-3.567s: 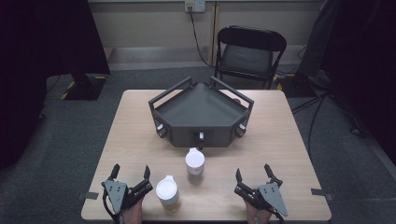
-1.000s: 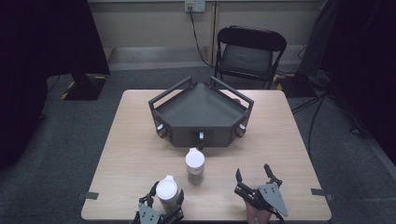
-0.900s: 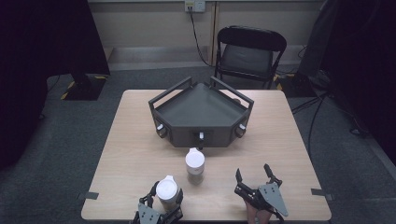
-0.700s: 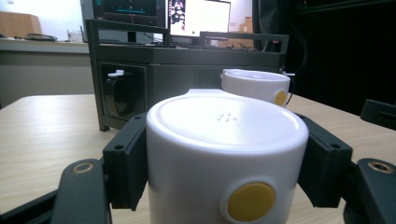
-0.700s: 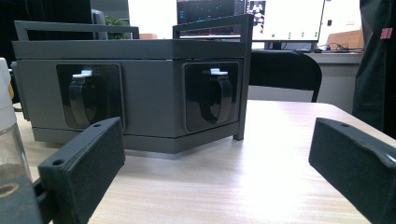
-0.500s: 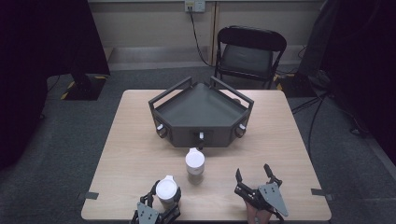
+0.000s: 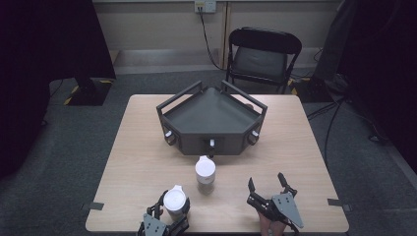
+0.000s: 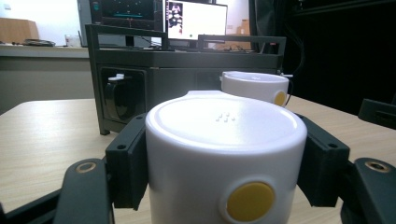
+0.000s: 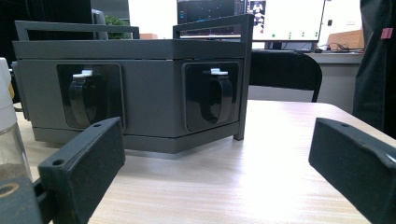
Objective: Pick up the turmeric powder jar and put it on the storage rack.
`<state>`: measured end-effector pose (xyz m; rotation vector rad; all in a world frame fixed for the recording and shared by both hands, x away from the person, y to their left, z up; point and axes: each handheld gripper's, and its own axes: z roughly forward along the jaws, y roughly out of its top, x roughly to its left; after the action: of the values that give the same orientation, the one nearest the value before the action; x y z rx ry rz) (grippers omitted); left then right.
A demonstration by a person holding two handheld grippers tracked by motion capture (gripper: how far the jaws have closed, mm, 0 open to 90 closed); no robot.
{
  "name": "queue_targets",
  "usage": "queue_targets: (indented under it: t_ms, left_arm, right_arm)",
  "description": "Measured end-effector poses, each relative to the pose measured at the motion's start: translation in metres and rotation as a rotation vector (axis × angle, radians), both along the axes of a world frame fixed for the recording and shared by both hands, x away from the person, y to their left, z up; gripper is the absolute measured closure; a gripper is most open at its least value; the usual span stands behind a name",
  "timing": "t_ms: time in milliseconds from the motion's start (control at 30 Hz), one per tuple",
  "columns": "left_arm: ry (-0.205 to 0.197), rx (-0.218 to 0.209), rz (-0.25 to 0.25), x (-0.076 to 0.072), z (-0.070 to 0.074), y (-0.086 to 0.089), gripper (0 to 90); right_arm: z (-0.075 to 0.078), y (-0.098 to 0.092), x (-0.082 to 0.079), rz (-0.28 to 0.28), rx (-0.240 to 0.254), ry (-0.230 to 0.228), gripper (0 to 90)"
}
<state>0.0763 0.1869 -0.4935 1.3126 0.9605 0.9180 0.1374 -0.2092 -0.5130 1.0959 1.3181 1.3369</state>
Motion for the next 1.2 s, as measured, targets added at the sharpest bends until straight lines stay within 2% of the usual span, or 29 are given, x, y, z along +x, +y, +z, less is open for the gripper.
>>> queue_targets:
  t_ms: [233, 633, 1200]
  left_arm:
    - [0.002, 0.0, -0.005, 0.001, 0.005, 0.003, 30.9]
    - [-0.018, -0.002, -0.02, 0.004, 0.015, 0.006, 30.9]
    - [-0.039, -0.002, -0.037, 0.014, 0.035, 0.009, 31.0]
  right_arm:
    - [0.0, 0.0, 0.0, 0.0, 0.0, 0.0, 2.0]
    - [0.0, 0.0, 0.0, 0.0, 0.0, 0.0, 2.0]
    - [0.0, 0.0, 0.0, 0.0, 0.0, 0.0, 2.0]
